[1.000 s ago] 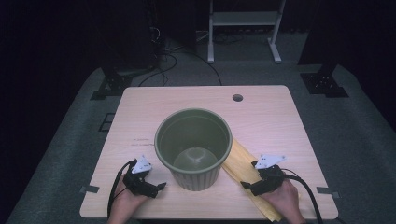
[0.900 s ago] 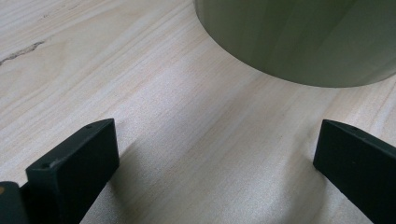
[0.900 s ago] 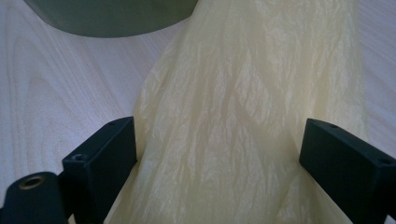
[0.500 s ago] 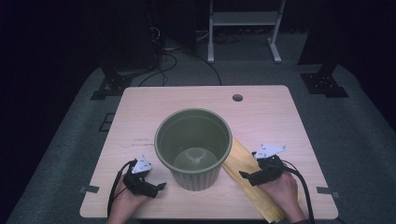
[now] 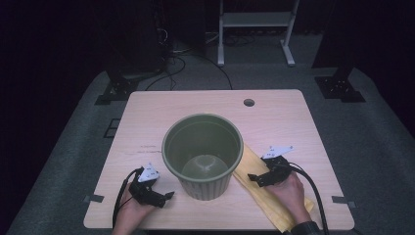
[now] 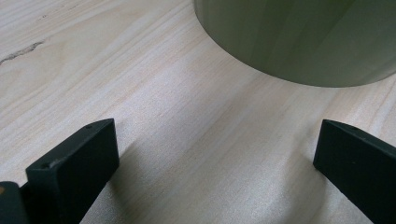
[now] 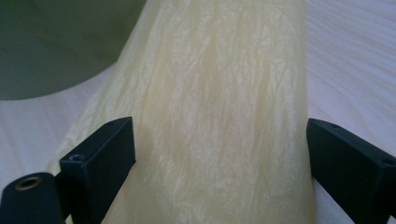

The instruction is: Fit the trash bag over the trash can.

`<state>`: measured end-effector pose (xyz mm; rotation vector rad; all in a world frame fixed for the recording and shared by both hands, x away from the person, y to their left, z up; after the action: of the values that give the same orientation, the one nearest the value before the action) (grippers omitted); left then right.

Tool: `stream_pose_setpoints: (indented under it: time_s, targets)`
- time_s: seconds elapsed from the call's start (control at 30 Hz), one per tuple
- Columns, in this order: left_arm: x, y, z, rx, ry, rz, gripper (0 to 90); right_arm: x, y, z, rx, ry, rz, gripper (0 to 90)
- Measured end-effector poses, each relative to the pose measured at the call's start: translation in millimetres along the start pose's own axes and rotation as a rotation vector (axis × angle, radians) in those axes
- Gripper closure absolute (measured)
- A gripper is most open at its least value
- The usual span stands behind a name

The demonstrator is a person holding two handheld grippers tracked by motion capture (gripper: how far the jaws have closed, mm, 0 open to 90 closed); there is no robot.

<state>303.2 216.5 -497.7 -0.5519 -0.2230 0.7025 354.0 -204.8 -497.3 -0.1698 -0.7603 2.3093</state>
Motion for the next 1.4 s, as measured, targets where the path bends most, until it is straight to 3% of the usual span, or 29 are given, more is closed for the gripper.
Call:
stream_pose_setpoints:
  time_s: [0.1, 0.23, 0.5, 0.73, 0.93, 1.03, 1.2, 1.4]
  targets:
    - [0.0, 0.0, -0.1, -0.001, 0.001, 0.0, 0.0, 5.0, -1.0, -0.5, -0.02, -0.068, 0.01, 8.7]
    - [-0.1, 0.0, -0.1, -0.001, 0.001, -0.002, 0.0, 11.8, -4.0, -1.1, -0.051, -0.119, 0.028, 8.7]
    - [-0.1, 0.0, 0.0, 0.0, 0.001, -0.002, 0.0, 27.1, -11.0, -5.1, -0.068, -0.184, 0.055, 8.7]
    - [-0.1, 0.0, 0.0, 0.0, 0.001, -0.002, 0.0, 41.2, -16.7, -14.6, -0.028, -0.129, 0.1, 8.7]
    - [-0.2, 0.1, 0.1, 0.001, 0.001, -0.004, 0.0, 50.5, -17.5, -20.3, 0.004, -0.019, 0.149, 9.3]
    - [-0.3, 0.1, 0.1, 0.001, 0.002, -0.005, 0.0, 52.3, -17.7, -20.9, 0.005, -0.003, 0.14, 10.4]
    - [-0.5, 0.2, 0.1, 0.0, 0.003, -0.005, 0.0, 51.2, -16.4, -18.4, -0.022, 0.005, 0.124, 25.4]
    - [-0.5, 0.2, 0.1, 0.0, 0.003, -0.005, 0.0, 52.1, -14.1, -15.3, -0.05, -0.008, 0.139, 55.3]
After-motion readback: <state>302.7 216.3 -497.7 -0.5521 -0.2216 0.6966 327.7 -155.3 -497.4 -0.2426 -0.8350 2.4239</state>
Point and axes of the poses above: each handheld gripper's, and its own axes: z roughly backward along the jaws, y roughly out of its underside, x roughly to its left, the point moved 2 cm from there along -z, roughly forward along the jaws, and after that the axes turned 12 degrees about x, right-handed, at the moved point
